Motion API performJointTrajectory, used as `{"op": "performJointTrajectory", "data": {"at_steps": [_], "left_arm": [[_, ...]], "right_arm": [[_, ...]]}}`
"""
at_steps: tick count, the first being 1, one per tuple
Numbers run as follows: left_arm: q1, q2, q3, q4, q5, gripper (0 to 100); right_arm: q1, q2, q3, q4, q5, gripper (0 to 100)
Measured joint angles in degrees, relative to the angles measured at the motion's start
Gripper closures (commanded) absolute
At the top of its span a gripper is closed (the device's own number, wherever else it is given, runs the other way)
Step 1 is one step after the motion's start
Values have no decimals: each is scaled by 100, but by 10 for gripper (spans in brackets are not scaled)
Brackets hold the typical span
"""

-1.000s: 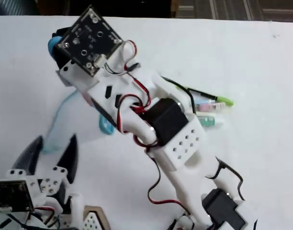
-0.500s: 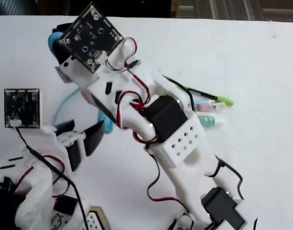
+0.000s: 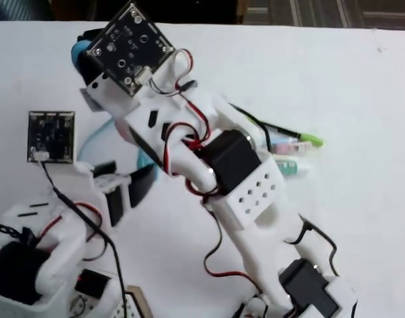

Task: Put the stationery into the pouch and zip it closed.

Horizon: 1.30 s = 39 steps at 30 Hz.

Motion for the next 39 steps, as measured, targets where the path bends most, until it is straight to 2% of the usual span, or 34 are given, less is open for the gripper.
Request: {"op": "performJointTrajectory", "data": {"at_steps": [5,7,14,20,25,30,39], "left_arm": [[-774,9,26,-35,0,762],[-853,9,35,-35,0,760],[-369,501,35,-35,158,748],[-308,1820,-88,-26,255,748],[-308,2207,-369,18,554,748],[-308,2075,-466,114,695,748],[-308,879,-589,123,1275,747]], "right_arm": [[167,0,0,0,0,981],[246,0,0,0,0,981],[237,0,0,0,0,981],[273,0,0,0,-158,981],[290,0,0,0,-316,981],[264,0,0,0,-343,981],[273,0,0,0,-343,981]]}}
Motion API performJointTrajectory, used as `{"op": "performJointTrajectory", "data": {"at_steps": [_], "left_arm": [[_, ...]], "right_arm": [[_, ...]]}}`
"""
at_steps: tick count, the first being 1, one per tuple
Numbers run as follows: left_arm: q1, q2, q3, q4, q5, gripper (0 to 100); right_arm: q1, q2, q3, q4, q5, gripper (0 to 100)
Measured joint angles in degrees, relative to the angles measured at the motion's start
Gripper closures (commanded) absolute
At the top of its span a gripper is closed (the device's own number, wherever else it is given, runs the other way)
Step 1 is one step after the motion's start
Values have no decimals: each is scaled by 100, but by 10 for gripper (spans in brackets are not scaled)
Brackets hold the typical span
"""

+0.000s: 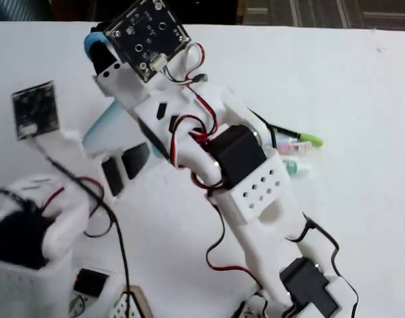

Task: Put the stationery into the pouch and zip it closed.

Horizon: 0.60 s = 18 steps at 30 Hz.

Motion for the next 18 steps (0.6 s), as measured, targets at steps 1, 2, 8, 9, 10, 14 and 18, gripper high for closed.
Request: {"op": "performJointTrajectory", "data": {"at_steps": [1,2,8,9,10,14,18], "left_arm": [[0,-26,0,0,114,747],[0,-35,0,-26,211,747],[53,431,62,-264,308,715],[62,475,62,-264,308,702],[132,571,62,-264,281,695],[325,888,62,-273,62,688],[132,1204,62,-281,-167,681]], "right_arm": [[0,0,0,0,0,981],[0,0,0,0,0,981],[9,0,-202,0,-202,981],[0,0,-229,0,-255,981],[0,0,-229,0,-281,981],[0,0,-229,0,-308,981],[9,0,-229,0,-308,981]]}}
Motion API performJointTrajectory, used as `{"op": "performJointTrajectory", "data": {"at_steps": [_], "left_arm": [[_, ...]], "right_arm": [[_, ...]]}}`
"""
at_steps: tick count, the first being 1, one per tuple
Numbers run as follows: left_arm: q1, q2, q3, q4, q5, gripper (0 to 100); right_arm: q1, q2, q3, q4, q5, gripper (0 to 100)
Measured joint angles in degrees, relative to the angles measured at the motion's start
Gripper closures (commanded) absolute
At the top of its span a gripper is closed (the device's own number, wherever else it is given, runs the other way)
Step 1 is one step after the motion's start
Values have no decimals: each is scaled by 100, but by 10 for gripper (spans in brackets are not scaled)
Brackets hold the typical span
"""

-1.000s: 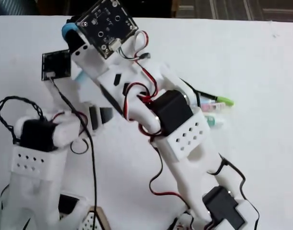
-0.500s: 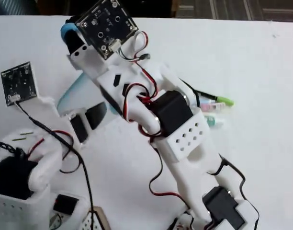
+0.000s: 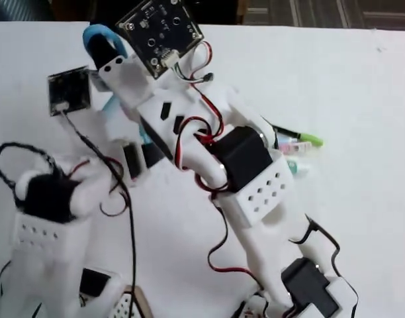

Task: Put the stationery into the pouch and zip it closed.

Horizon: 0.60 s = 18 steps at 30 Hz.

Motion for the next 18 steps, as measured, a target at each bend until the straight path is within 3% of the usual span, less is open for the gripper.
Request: {"op": "performJointTrajectory", "data": {"at_steps": [8,18], "left_arm": [[-826,949,35,-9,-18,689],[-888,1240,-9,62,-1345,906]], "right_arm": [[9,9,9,0,0,981],[132,35,26,9,0,981]]}}
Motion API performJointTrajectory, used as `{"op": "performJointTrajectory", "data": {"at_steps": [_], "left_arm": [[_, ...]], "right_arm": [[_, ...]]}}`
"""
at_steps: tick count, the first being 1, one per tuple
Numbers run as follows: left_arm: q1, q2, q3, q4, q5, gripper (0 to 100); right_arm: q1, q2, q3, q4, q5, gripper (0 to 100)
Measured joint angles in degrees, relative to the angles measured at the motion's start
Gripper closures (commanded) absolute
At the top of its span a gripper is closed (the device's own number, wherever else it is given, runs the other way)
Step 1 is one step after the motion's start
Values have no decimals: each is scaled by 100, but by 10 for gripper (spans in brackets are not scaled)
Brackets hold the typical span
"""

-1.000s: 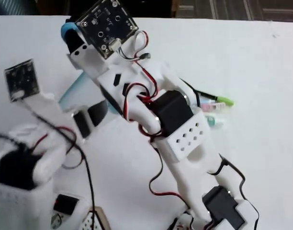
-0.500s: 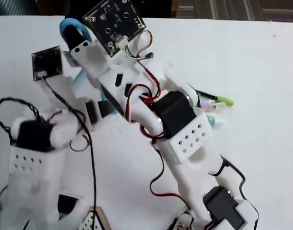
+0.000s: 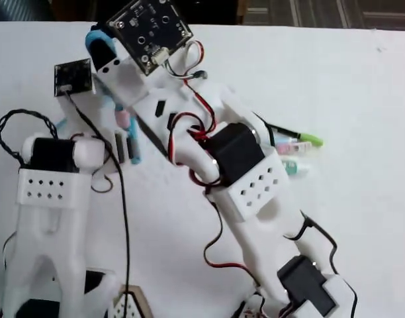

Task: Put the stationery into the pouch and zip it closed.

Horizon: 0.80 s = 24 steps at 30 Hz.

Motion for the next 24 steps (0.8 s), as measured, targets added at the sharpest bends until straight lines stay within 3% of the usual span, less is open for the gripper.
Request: {"op": "performJointTrajectory", "data": {"at_steps": [3,7,12,24], "left_arm": [[18,0,-149,158,-352,979],[-9,-9,-624,615,-870,976],[-18,-316,-1495,1310,-949,976],[18,-1776,-1310,1389,-967,976]], "right_arm": [[185,0,0,0,0,981],[422,26,0,-18,0,981],[879,9,-18,-343,-123,981],[1952,9,-18,-466,-211,981]]}}
